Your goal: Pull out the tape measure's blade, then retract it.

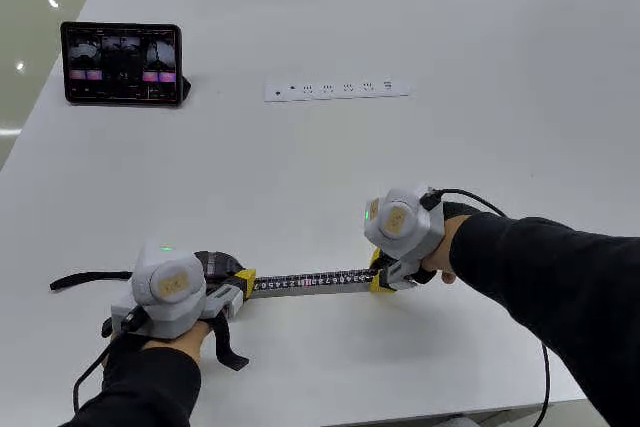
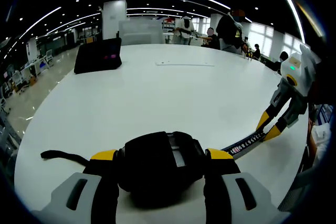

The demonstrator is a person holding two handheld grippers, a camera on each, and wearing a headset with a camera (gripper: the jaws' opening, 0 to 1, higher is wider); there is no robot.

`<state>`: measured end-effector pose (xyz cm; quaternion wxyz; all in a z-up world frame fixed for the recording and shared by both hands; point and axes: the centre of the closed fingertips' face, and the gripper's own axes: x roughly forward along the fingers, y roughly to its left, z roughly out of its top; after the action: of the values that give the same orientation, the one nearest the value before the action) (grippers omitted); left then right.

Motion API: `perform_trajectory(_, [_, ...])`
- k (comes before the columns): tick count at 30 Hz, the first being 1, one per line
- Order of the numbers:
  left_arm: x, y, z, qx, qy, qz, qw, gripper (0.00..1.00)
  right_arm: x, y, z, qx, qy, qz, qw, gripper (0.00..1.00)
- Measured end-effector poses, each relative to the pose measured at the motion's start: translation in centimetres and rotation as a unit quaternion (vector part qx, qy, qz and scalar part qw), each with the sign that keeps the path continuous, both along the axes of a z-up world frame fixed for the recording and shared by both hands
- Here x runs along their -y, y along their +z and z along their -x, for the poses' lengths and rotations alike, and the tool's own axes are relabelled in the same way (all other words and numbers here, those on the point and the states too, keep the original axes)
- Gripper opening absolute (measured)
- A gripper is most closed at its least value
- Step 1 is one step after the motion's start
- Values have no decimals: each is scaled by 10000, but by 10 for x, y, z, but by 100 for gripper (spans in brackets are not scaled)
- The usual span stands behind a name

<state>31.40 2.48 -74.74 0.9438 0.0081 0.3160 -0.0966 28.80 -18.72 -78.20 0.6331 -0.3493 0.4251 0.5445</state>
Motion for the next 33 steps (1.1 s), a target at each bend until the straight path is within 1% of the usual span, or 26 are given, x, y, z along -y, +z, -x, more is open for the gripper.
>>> perform_trajectory(3, [0, 0, 0, -23, 0, -4, 10000, 61, -1, 0, 0, 5, 60, 20, 10000, 11])
perform_trajectory(5, [0, 0, 0, -17, 10, 0, 10000, 61, -1, 1, 0, 17, 201, 33, 9998, 11])
perform_trajectory(6, [0, 0, 0, -10, 10, 3, 10000, 61, -1, 1, 1, 12, 203, 30, 9998, 10])
perform_trajectory(8, [0, 0, 0, -6, 10, -4, 10000, 61, -2, 1, 1, -29, 134, 5, 9999, 10])
perform_trajectory(14, [0, 1, 1, 34, 14, -2, 10000, 61, -3, 1, 0, -27, 121, 41, 9999, 10])
perform_trajectory(21, [0, 1, 1, -10, -6, 14, 10000, 61, -5, 1, 1, -42, 8, 24, 10000, 10])
perform_trajectory(25, [0, 1, 0, -75, 6, 20, 10000, 61, -6, 0, 1, -20, 5, 72, 10000, 10])
perform_trajectory(29, [0, 0, 1, -53, 20, 9, 10000, 62, -7, 0, 1, -11, 20, 99, 9999, 10])
perform_trajectory(32, [1, 0, 1, -78, 11, 13, 10000, 62, -8, 0, 0, -27, 6, 87, 10000, 10])
perform_trajectory(33, [1, 0, 1, -59, 0, 22, 10000, 62, -8, 0, 0, -45, -11, 78, 10000, 10])
